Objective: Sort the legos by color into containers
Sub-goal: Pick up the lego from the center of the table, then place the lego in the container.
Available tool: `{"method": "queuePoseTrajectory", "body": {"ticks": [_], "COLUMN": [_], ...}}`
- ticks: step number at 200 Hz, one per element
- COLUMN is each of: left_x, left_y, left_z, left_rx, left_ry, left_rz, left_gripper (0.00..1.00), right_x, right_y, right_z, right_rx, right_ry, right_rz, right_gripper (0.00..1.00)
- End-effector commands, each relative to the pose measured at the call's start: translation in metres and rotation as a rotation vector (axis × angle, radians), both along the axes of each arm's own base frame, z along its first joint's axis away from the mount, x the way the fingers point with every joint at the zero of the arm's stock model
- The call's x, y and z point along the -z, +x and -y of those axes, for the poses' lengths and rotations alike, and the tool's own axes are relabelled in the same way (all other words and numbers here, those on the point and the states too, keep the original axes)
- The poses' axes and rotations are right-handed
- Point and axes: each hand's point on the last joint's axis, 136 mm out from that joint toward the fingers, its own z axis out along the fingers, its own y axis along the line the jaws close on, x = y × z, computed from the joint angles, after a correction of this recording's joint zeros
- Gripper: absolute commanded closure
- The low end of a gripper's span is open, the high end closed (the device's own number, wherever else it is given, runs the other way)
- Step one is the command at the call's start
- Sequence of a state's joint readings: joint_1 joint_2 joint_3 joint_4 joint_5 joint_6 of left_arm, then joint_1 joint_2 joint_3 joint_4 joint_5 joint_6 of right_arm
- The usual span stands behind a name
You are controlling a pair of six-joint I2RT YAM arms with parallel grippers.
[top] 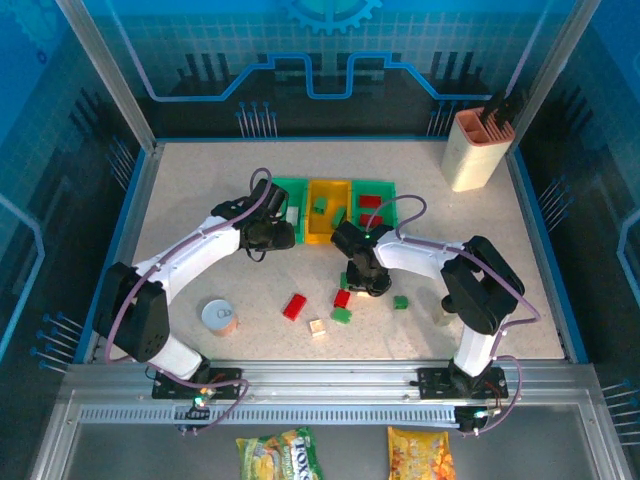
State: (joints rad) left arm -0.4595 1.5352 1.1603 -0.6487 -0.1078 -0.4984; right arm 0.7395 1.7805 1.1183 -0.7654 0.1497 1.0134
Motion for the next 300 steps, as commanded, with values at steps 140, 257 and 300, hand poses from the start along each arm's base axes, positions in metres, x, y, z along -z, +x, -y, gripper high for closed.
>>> {"method": "queuePoseTrajectory", "body": {"ticks": [140,257,300], "left_x": [0.027,0.039,0.039], "left_y": [-0.067,-0.104,-0.105], "left_z": [-0.058,-0.064,-0.063], "left_rx": [-0.151,-0.188,-0.189], "left_ry": [-0.037,-0.09,-0.104], "left_rz": [-0.087,-0.12,-0.124], "left_gripper": [0.54,0.54,0.54], "right_x": [-0.084,-0.131,-0.129], "right_y": [0.061,0.151,0.183], "right_z": [-0.075,-0.175,-0.196], "right_rx": [-0.245,-0.43,-0.429], "right_ry": [0.06,0.184,0.2], "right_rz": [0.184,0.426,0.521], "right_gripper": [0.66,0.63,0.63]}}
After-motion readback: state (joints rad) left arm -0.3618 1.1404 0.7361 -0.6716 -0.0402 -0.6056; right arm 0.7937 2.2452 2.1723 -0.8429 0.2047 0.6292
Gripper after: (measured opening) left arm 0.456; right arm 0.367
